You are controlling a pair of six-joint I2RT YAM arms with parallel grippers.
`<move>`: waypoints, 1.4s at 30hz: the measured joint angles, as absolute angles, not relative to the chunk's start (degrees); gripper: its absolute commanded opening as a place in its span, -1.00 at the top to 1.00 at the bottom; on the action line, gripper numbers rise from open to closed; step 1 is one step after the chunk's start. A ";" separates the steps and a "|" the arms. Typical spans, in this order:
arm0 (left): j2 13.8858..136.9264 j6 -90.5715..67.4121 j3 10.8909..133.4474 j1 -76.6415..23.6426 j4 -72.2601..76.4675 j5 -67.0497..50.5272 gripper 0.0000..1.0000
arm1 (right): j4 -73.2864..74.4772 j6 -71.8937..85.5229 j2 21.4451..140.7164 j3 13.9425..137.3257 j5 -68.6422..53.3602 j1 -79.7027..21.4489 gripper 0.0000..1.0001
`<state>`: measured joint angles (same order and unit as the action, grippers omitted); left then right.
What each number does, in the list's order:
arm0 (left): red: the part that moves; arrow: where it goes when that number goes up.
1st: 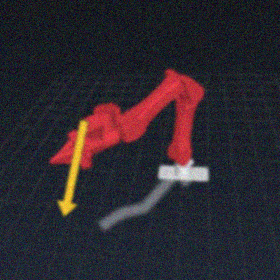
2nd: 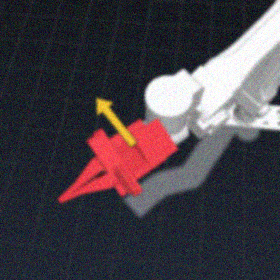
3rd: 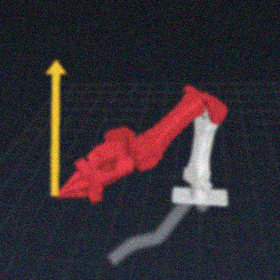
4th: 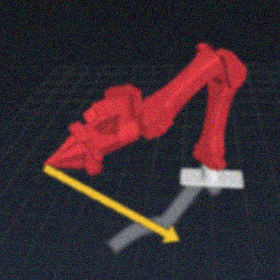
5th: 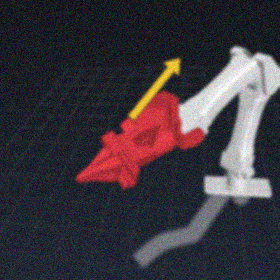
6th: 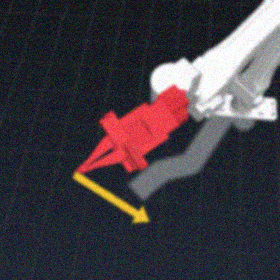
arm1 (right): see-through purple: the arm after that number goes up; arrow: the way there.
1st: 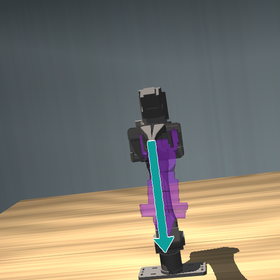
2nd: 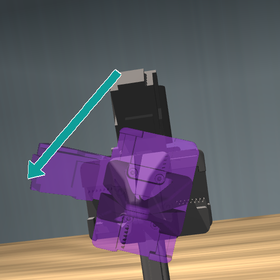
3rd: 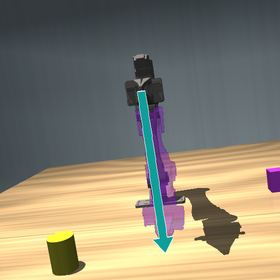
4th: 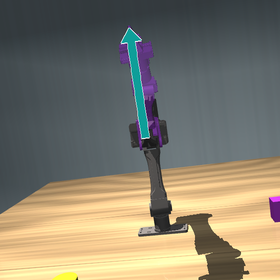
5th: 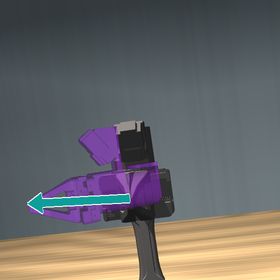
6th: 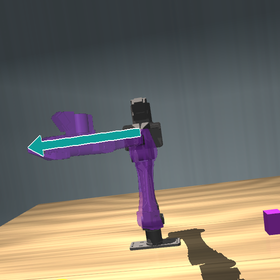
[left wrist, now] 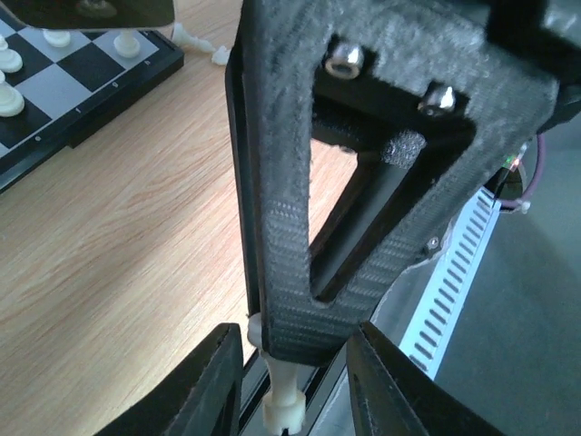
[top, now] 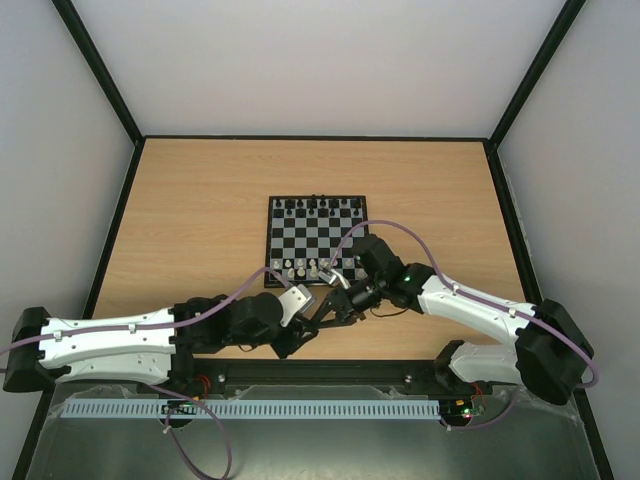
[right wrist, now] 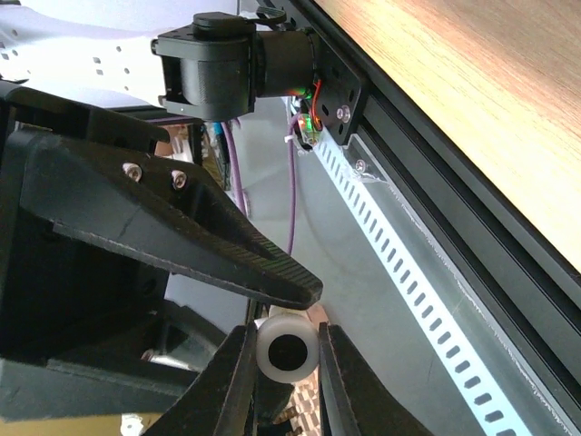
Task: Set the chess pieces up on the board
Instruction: Place the chess piece on the chessboard.
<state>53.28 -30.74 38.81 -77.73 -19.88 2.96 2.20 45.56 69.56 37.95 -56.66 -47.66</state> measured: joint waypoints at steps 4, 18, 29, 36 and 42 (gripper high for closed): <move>52.97 -31.35 39.75 -77.76 -19.75 4.54 0.08 | 1.37 46.44 69.43 37.98 -56.64 -47.66 0.79; 30.00 -35.79 39.48 -77.78 -15.18 15.31 -0.09 | -2.42 53.71 60.58 46.74 -52.01 -46.74 0.81; 26.57 -38.61 33.95 -77.78 -6.42 17.10 0.05 | -9.78 60.12 61.41 49.04 -48.62 -46.57 0.81; 24.77 -39.57 31.75 -77.78 -3.55 18.74 0.07 | -12.23 62.15 62.04 49.04 -48.31 -46.57 0.81; 24.88 -39.99 31.40 -77.78 -2.66 19.55 0.08 | -13.85 63.22 63.09 49.04 -48.36 -46.57 0.81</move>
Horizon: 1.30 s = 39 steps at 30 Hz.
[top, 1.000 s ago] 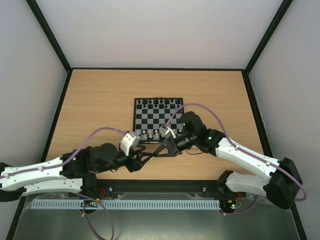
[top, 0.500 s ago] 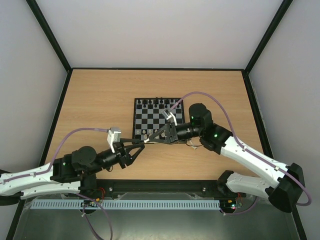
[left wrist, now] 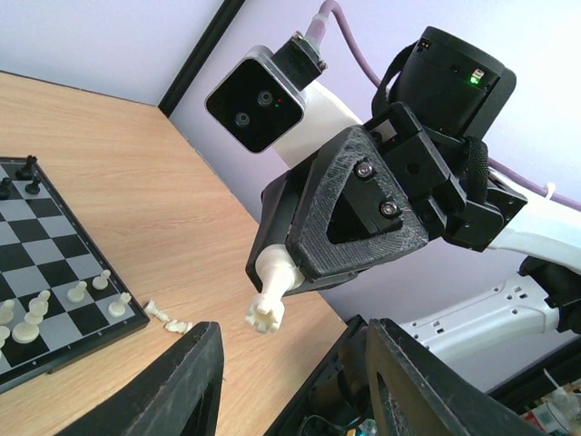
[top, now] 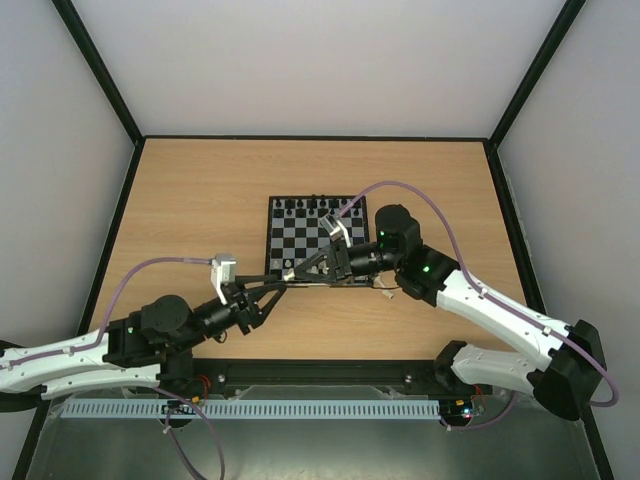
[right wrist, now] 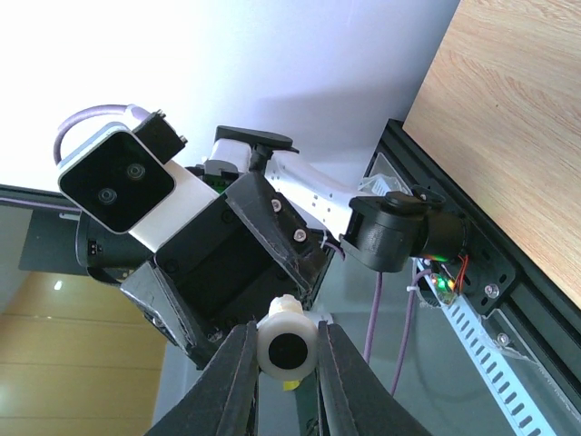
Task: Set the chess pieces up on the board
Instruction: Place the chess piece on the chessboard.
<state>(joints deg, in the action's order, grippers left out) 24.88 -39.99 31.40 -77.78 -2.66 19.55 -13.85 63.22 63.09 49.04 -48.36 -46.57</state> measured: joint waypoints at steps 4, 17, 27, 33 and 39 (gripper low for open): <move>24.97 -40.10 30.81 -77.71 -2.00 19.73 0.07 | -14.72 63.64 63.75 49.04 -48.40 -46.57 0.81; 26.94 -40.14 30.72 -73.52 0.14 16.62 0.13 | -16.67 64.73 64.23 49.04 -49.01 -47.29 0.81; 27.79 -40.47 30.72 -70.98 0.99 12.99 0.46 | -16.69 64.73 64.25 49.04 -49.04 -47.40 0.81; 27.79 -40.56 30.68 -70.41 0.99 11.46 0.69 | -16.71 64.73 64.29 49.04 -49.04 -47.40 0.81; 28.03 -40.58 30.57 -69.80 0.97 10.50 0.80 | -16.84 64.73 64.40 49.01 -49.17 -47.35 0.70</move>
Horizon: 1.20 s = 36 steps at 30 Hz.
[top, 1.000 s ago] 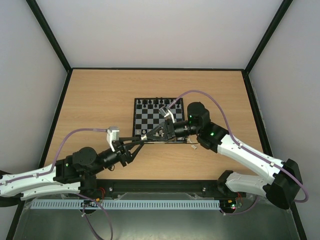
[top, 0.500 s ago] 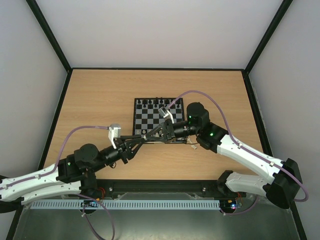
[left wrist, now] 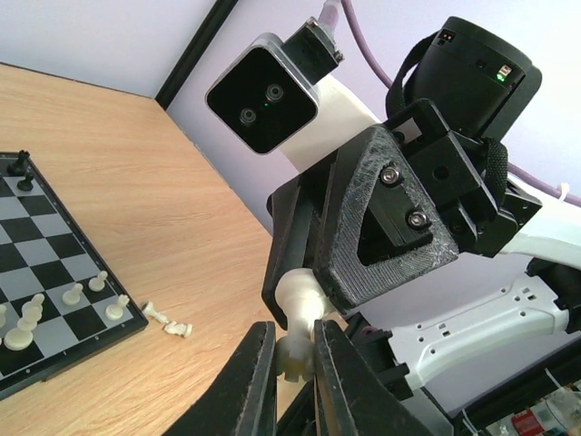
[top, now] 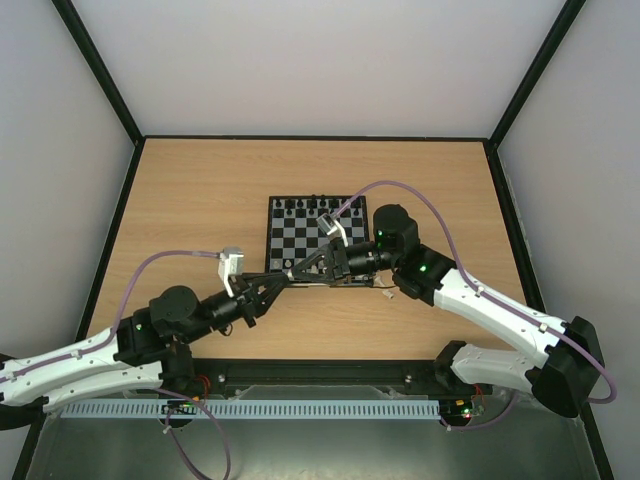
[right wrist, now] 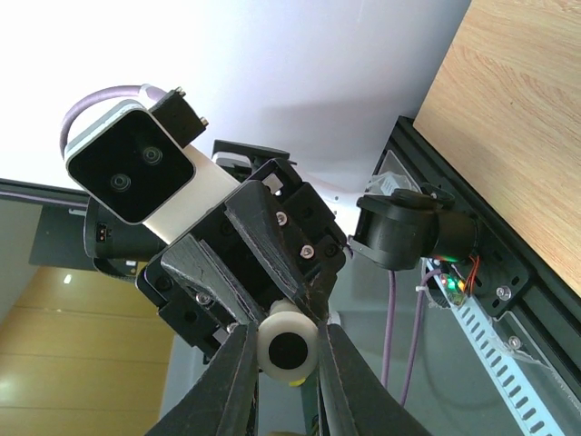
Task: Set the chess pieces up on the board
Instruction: Place the chess piece on the chessboard.
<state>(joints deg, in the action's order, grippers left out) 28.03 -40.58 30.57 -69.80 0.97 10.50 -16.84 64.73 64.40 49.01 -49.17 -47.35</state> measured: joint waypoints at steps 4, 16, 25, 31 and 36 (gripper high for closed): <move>28.58 -40.56 30.87 -69.71 0.38 10.63 0.81 | -15.99 63.94 64.42 49.04 -48.71 -47.31 -0.04; 43.09 -43.99 54.83 -68.31 -26.55 19.64 0.74 | 9.43 47.53 59.70 53.21 -32.53 -45.65 -0.72; 66.78 -41.93 66.85 -54.85 -43.77 11.73 0.83 | 24.77 38.72 52.38 53.93 -17.04 -44.99 -0.74; 76.07 -37.47 66.83 -47.92 -48.86 5.50 0.85 | 28.53 35.24 51.29 53.93 -13.80 -44.95 -0.74; 82.91 -34.46 66.85 -46.35 -50.13 2.76 0.85 | 28.91 33.23 51.48 53.17 -13.91 -44.84 -0.74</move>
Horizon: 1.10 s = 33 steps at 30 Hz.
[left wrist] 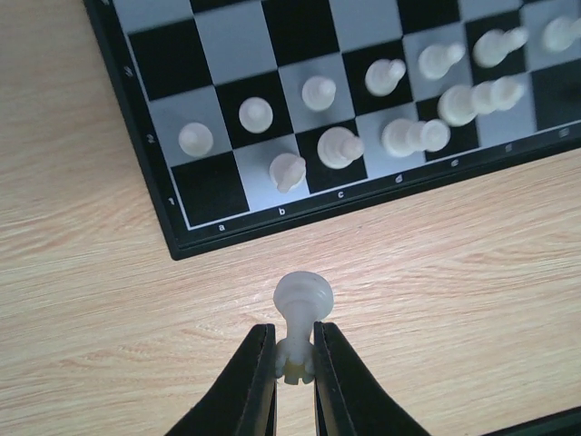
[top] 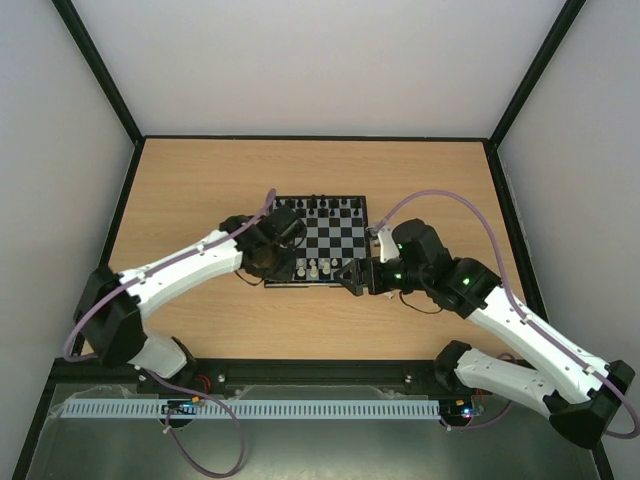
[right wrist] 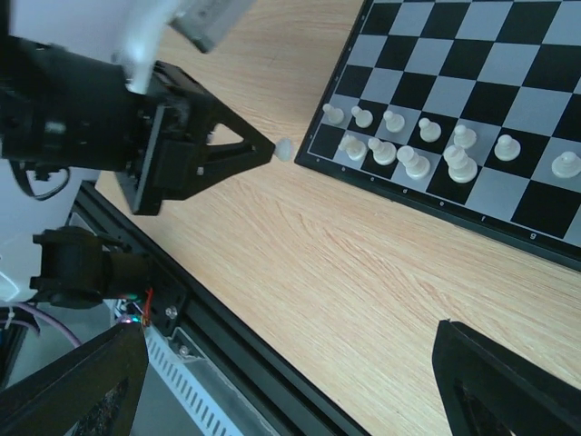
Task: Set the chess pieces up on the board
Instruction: Place the chess piece on the chessboard.
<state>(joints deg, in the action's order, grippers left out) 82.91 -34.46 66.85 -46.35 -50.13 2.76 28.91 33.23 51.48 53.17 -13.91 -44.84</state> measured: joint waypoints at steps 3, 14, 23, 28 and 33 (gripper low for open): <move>87.37 -33.10 66.85 -46.19 -50.37 1.43 0.85 | 28.93 32.14 52.05 52.45 -14.26 -44.62 -0.74; 95.55 -28.84 68.86 -44.29 -52.29 0.23 0.84 | 28.99 29.36 52.66 50.39 -16.12 -44.14 -0.75; 100.68 -25.39 71.72 -39.46 -54.19 1.54 0.84 | 28.95 28.45 52.64 49.54 -16.91 -43.55 -0.75; 101.95 -23.79 72.73 -38.20 -54.83 2.35 0.83 | 28.91 28.42 52.60 49.52 -17.21 -43.51 -0.75; 103.22 -23.03 73.56 -38.06 -54.96 2.61 0.83 | 28.91 28.40 52.60 49.52 -17.37 -43.48 -0.75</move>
<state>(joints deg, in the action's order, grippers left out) 103.22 -23.03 73.56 -38.06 -54.96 2.61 28.91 28.40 52.60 49.52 -17.37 -43.48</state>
